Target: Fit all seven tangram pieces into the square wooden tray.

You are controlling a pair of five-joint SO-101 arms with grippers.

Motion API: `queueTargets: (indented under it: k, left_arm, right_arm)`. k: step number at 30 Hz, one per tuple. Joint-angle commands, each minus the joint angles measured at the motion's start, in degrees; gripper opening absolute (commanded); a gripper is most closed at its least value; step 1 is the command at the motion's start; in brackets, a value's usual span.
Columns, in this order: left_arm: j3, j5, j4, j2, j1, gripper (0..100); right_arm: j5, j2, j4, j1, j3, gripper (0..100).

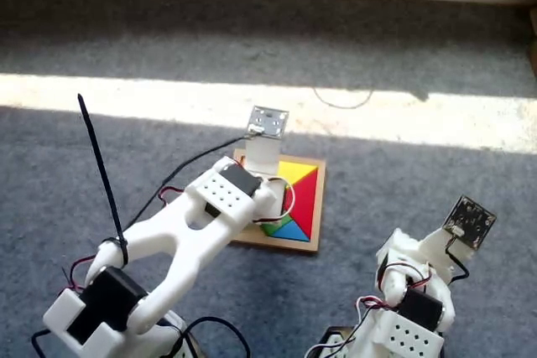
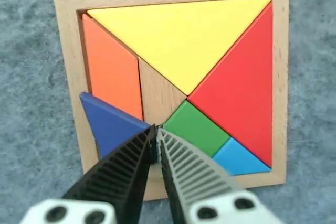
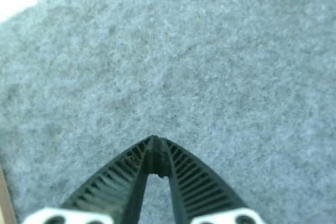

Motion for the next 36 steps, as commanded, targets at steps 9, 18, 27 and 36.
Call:
queueTargets:
  k: [9, 18, 27, 36]
  left_arm:
    - [0.9, -0.3, 4.8, 1.1, 0.9, 0]
    - [0.7, -0.3, 5.7, 1.0, 1.1, 0]
    - [0.3, -0.3, 5.5, -0.7, 1.7, 0]
    - [0.7, -0.6, 7.4, -20.7, 0.8, 0]
  right_arm:
    - [-0.3, -0.5, -1.4, -0.7, 2.4, 0.5]
    - [-0.3, -0.5, -1.4, -0.7, 2.4, 0.5]
    - [-0.3, -0.5, -1.4, -0.7, 2.4, 0.5]
    - [-0.3, -0.5, -1.4, -0.7, 2.4, 0.5]
